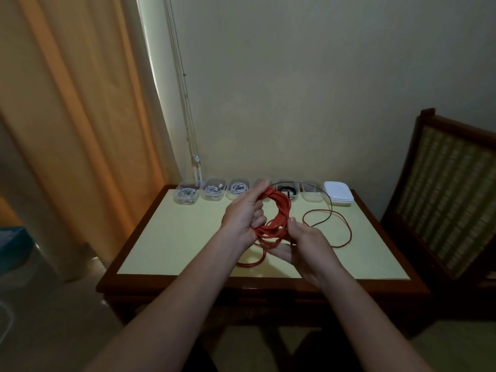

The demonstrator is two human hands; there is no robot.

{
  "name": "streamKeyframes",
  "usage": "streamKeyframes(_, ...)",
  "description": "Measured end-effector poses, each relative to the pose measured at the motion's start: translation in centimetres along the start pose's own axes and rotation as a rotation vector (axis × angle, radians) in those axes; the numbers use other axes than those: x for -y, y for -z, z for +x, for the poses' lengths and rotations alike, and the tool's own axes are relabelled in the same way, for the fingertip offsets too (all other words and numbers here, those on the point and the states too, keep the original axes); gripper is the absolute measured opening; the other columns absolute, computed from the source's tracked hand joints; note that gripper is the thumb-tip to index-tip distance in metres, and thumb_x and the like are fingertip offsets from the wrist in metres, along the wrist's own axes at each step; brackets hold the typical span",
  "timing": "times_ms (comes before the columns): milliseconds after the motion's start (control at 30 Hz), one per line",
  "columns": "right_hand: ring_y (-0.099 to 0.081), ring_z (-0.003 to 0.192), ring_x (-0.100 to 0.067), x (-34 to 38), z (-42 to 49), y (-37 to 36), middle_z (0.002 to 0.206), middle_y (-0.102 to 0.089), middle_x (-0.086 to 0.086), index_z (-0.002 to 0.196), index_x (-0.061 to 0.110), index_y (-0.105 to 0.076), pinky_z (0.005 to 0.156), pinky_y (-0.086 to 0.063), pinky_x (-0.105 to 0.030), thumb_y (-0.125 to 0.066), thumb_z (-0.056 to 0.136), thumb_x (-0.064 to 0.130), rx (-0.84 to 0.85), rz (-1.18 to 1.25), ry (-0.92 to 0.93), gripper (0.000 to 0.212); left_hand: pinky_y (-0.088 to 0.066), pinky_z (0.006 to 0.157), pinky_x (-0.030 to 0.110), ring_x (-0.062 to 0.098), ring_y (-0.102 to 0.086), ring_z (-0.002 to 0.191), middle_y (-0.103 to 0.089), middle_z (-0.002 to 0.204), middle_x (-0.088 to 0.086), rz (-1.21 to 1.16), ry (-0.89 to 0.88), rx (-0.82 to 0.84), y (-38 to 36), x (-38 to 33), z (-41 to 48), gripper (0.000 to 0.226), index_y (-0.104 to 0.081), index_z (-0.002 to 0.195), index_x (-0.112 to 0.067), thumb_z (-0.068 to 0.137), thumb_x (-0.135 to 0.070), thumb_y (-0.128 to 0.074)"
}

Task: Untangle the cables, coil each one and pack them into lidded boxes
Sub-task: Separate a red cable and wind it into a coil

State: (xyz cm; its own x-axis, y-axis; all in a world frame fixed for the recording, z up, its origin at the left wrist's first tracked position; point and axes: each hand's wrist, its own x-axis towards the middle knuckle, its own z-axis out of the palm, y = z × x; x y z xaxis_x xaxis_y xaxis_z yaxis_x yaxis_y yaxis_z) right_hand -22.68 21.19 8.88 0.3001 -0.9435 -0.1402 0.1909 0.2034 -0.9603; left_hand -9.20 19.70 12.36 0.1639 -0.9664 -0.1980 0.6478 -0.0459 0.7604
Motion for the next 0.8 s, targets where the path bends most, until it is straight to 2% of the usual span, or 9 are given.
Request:
streamKeyframes(133, -0.064, 0.085, -0.025, 0.7, 0.8, -1.0, 0.091, -0.072, -0.015, 0.099, 0.006, -0.069, 0.080, -0.059, -0.045, -0.040, 0.110, 0.028, -0.127, -0.019, -0.023, 0.038, -0.020, 0.032, 0.017, 0.004, -0.017, 0.034, -0.023, 0.046, -0.008, -0.083, -0.066, -0.023, 0.1, 1.0, 0.2, 0.015, -0.068, 0.083, -0.015, 0.087, -0.028, -0.074)
streamKeyframes(233, -0.069, 0.088, -0.021, 0.6, 1.3, -0.6, 0.100, -0.075, -0.017, 0.103, 0.005, -0.071, 0.067, -0.060, -0.035, -0.040, 0.110, 0.026, -0.104, -0.040, 0.021, 0.038, -0.035, 0.035, 0.019, 0.006, -0.024, 0.038, -0.025, 0.052, -0.005, -0.087, -0.057, -0.051, 0.9, 1.3, 0.5, 0.022, -0.071, 0.088, -0.017, 0.085, -0.038, -0.074)
streamKeyframes(300, -0.072, 0.083, -0.018, 0.3, 1.6, -0.3, 0.094, -0.076, -0.016, 0.104, 0.005, -0.069, 0.061, -0.058, -0.030, -0.039, 0.110, 0.023, -0.086, 0.026, 0.040, 0.035, -0.042, 0.039, 0.020, 0.006, -0.032, 0.040, -0.033, 0.055, -0.004, -0.068, -0.044, -0.065, 1.2, 1.7, 0.8, 0.025, -0.069, 0.092, -0.018, 0.088, -0.042, -0.071)
streamKeyframes(400, -0.072, 0.080, -0.016, -0.5, 2.6, 0.3, 0.089, -0.074, -0.011, 0.110, 0.004, -0.068, 0.069, -0.060, -0.035, -0.039, 0.109, 0.023, -0.062, 0.123, 0.031, 0.034, -0.043, 0.044, 0.022, 0.007, -0.039, 0.042, -0.041, 0.054, -0.005, -0.077, 0.051, -0.145, 1.9, 3.5, 2.0, 0.033, -0.062, 0.078, -0.020, 0.090, -0.050, -0.066)
streamKeyframes(500, -0.072, 0.079, -0.016, -2.2, 4.0, 1.8, 0.086, -0.075, -0.010, 0.111, 0.004, -0.069, 0.068, -0.059, -0.032, -0.040, 0.109, 0.024, -0.109, 0.050, -0.027, 0.035, -0.049, 0.058, 0.030, 0.010, -0.047, 0.048, -0.048, 0.056, -0.004, -0.043, 0.161, -0.207, 3.4, 6.5, 3.5, 0.037, -0.064, 0.087, -0.018, 0.089, -0.056, -0.064)
streamKeyframes(600, -0.072, 0.082, -0.022, -4.0, 6.0, 3.6, 0.094, -0.075, -0.017, 0.110, 0.005, -0.071, 0.065, -0.059, -0.034, -0.044, 0.109, 0.024, -0.200, -0.061, -0.085, 0.033, -0.052, 0.060, 0.027, 0.012, -0.063, 0.064, -0.069, 0.067, -0.004, 0.224, 0.202, -0.246, 5.2, 8.8, 5.2, 0.044, -0.070, 0.102, -0.016, 0.093, -0.057, -0.059)
streamKeyframes(700, -0.071, 0.067, -0.018, -4.6, 8.7, 5.5, 0.083, -0.074, -0.014, 0.103, 0.006, -0.071, 0.056, -0.056, -0.028, -0.045, 0.108, 0.023, -0.259, -0.084, -0.112, 0.031, -0.047, 0.055, 0.021, 0.016, -0.070, 0.080, -0.077, 0.084, -0.002, 0.708, 0.097, -0.203, 7.0, 9.8, 7.5, 0.056, -0.077, 0.097, -0.021, 0.091, -0.069, -0.048)
streamKeyframes(767, -0.064, 0.053, -0.013, -4.6, 10.7, 7.0, 0.067, -0.070, -0.006, 0.109, 0.004, -0.069, 0.048, -0.052, -0.022, -0.045, 0.109, 0.023, -0.299, -0.070, -0.155, 0.030, -0.048, 0.065, 0.023, 0.013, -0.069, 0.085, -0.075, 0.086, -0.006, 0.990, -0.038, -0.149, 8.6, 10.3, 9.6, 0.061, -0.077, 0.091, -0.023, 0.091, -0.074, -0.044)
streamKeyframes(800, -0.061, 0.052, -0.013, -4.7, 11.8, 7.8, 0.062, -0.067, -0.003, 0.113, 0.002, -0.068, 0.048, -0.051, -0.021, -0.045, 0.109, 0.023, -0.305, -0.061, -0.180, 0.031, -0.050, 0.075, 0.026, 0.013, -0.067, 0.093, -0.075, 0.093, -0.008, 1.118, -0.091, -0.121, 9.4, 10.5, 10.8, 0.063, -0.077, 0.095, -0.024, 0.090, -0.076, -0.041)
